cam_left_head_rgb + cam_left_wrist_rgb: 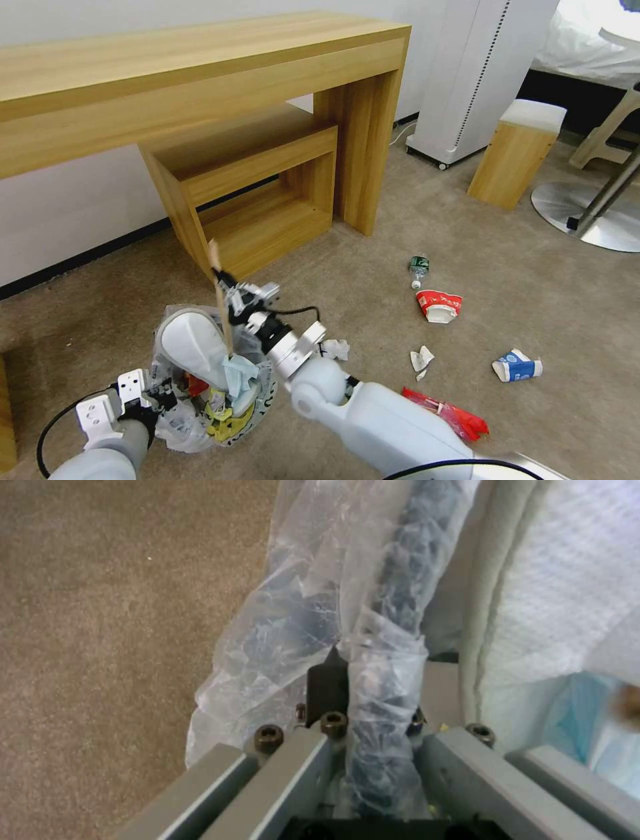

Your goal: Pick up the trash bin and place the garbage on the floor into it.

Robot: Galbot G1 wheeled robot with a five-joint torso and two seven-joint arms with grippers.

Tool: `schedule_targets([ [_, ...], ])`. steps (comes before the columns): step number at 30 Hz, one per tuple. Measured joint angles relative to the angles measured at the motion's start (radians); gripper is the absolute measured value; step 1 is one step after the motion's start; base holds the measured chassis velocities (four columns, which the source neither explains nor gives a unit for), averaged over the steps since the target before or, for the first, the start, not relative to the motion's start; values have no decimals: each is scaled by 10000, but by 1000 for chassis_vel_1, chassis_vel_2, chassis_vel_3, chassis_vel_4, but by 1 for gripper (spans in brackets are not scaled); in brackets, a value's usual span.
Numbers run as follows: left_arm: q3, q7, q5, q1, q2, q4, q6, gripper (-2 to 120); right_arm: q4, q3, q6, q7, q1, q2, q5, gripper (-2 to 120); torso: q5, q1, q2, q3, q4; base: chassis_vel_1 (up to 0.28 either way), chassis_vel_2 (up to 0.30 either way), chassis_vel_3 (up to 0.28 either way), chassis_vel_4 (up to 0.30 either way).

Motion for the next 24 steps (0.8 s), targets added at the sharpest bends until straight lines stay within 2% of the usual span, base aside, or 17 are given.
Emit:
schedule_targets([
  [9, -99, -308, -659, 22, 290, -132, 174, 0, -165, -510, 10, -69, 111, 118, 39, 0, 1, -1, 0, 0, 0, 0, 0, 0, 0],
  [16, -109, -423, -1047, -127, 544, -130, 168, 0, -43, -593, 64, -415, -65, -209, 63, 0, 1, -1, 0, 0, 0, 0, 0, 0, 0],
  [19, -103, -481, -1128, -214, 617, -31, 143, 0, 71, -567, 65, -609, -130, -380, 64, 14, 2, -1, 0, 0, 0, 0, 0, 0, 0],
  [20, -103, -481, -1128, -214, 617, -31, 143, 0, 71, -567, 65, -609, -130, -380, 64, 14, 2, -1, 0, 0, 0, 0, 0, 0, 0],
  [22, -64, -494, -1156, -265, 617, -18, 129, 0, 92, -556, 32, -657, -99, -393, 174, 24, 3, -1, 0, 0, 0, 0, 0, 0, 0],
  [23, -64, -494, -1156, -265, 617, -18, 129, 0, 92, -556, 32, -657, -99, -393, 174, 24, 3, -1, 0, 0, 0, 0, 0, 0, 0],
  [24, -53, -493, -1161, -278, 617, -12, 122, 0, 109, -555, -36, -632, -73, -391, 239, 28, 2, -1, 0, 0, 0, 0, 0, 0, 0],
])
